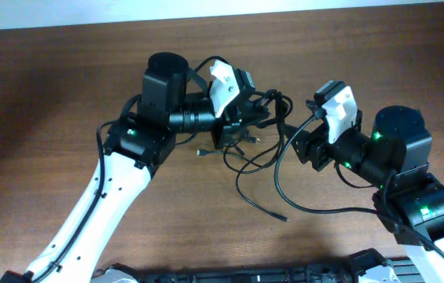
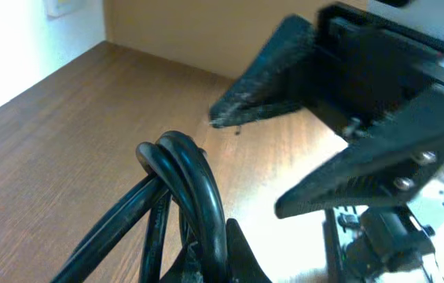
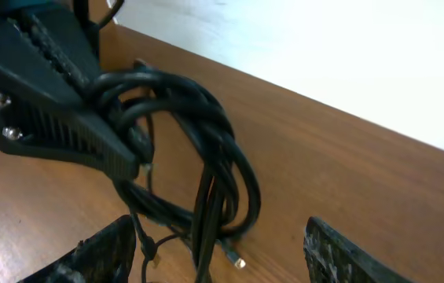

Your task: Untangle cables

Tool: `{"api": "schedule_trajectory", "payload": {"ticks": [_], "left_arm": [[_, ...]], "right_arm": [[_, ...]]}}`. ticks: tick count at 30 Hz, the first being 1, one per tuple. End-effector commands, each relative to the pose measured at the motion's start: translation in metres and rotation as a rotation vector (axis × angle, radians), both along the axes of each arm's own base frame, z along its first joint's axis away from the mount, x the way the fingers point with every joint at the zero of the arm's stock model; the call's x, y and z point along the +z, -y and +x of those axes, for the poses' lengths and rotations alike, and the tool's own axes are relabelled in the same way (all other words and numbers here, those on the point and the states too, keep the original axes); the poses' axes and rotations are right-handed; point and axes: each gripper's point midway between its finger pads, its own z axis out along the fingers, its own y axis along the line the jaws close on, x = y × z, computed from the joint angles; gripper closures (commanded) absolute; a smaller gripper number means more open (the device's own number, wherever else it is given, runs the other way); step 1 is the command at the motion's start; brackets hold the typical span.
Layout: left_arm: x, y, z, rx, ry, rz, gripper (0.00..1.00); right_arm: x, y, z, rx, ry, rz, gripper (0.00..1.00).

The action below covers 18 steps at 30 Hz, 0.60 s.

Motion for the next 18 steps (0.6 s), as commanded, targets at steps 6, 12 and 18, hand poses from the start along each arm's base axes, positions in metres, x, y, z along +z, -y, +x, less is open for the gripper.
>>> {"api": "schedule_trajectory", "payload": {"ticks": [6,12,18], "left_arm": [[0.036,0.000,-0.049,-0.301,0.151,-0.144,1.00],[0.029,0.001,-0.033,-0.206,0.159,-0.095,1.00],[0.005,-0.018,0.042,0.323,-0.115,0.023,1.00]], "right_arm": [[0.014,-0.015,-0.005,0.116,0.067,0.012,0.74],[0.013,-0.015,-0.004,0.115,0.062,0.011,0.96],[0.012,-0.013,-0.002,0.088,0.044,0.026,0.96]]}}
